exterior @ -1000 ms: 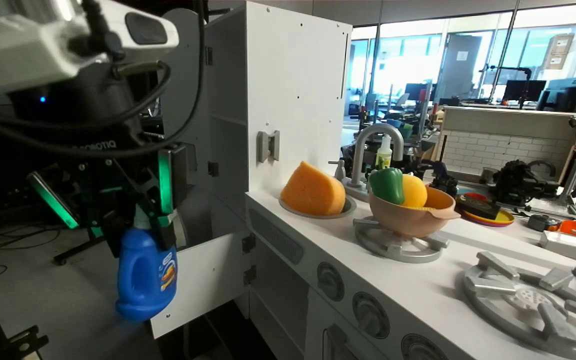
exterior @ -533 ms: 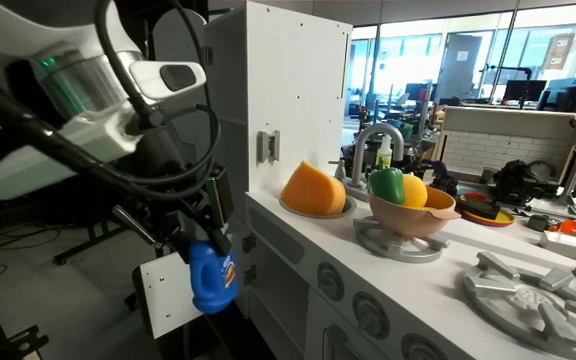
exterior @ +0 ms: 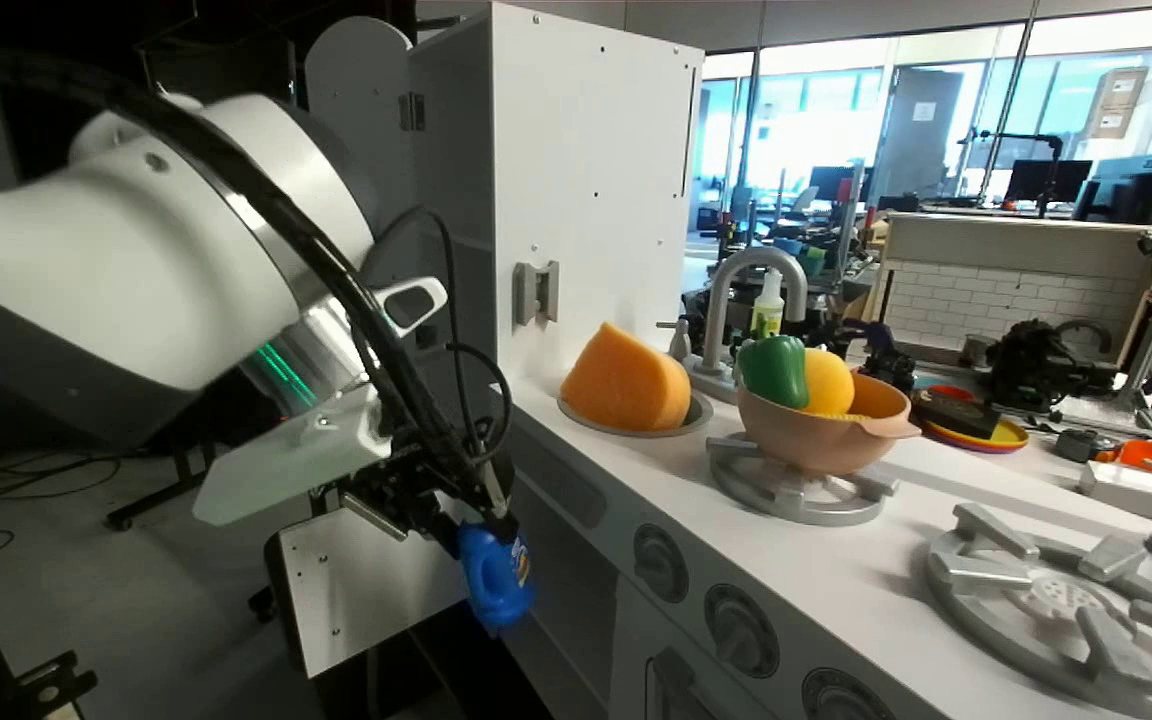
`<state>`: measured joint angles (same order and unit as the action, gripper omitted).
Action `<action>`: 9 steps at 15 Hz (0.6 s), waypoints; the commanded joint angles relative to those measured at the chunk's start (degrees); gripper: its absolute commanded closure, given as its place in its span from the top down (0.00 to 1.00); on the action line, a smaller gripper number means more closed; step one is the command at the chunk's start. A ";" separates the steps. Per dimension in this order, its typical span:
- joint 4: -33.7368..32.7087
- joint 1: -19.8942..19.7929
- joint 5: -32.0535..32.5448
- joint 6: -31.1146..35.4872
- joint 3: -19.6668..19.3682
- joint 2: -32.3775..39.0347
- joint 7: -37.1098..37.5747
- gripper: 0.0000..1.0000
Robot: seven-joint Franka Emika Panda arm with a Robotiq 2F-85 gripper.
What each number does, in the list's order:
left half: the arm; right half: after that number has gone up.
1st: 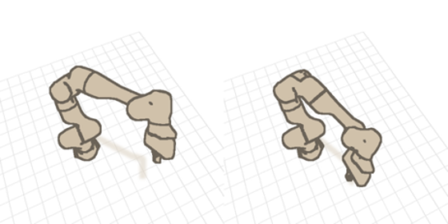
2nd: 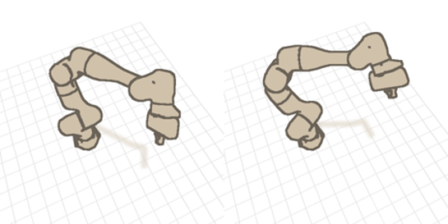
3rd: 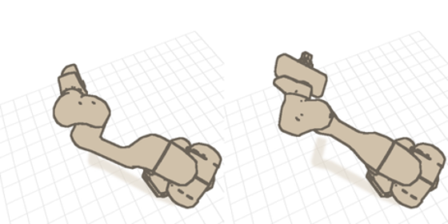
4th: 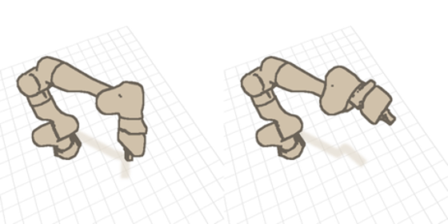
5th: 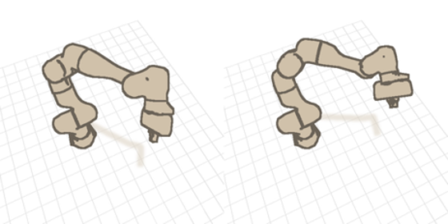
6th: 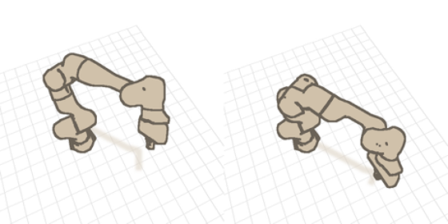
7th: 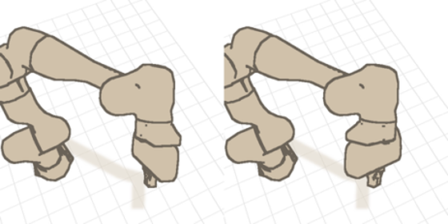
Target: Put the blue bottle and the orange sponge in the top compartment of the cabinet under the sink the close the cabinet door
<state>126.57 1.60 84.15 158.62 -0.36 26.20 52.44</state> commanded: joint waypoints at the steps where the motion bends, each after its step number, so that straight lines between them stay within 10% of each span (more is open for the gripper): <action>1: -8.48 2.76 12.22 -0.79 -1.62 9.22 12.01 0.25; 9: -20.94 3.02 30.10 -6.18 -1.06 21.54 25.60 0.25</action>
<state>110.16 3.97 108.49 154.43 -1.12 44.01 73.87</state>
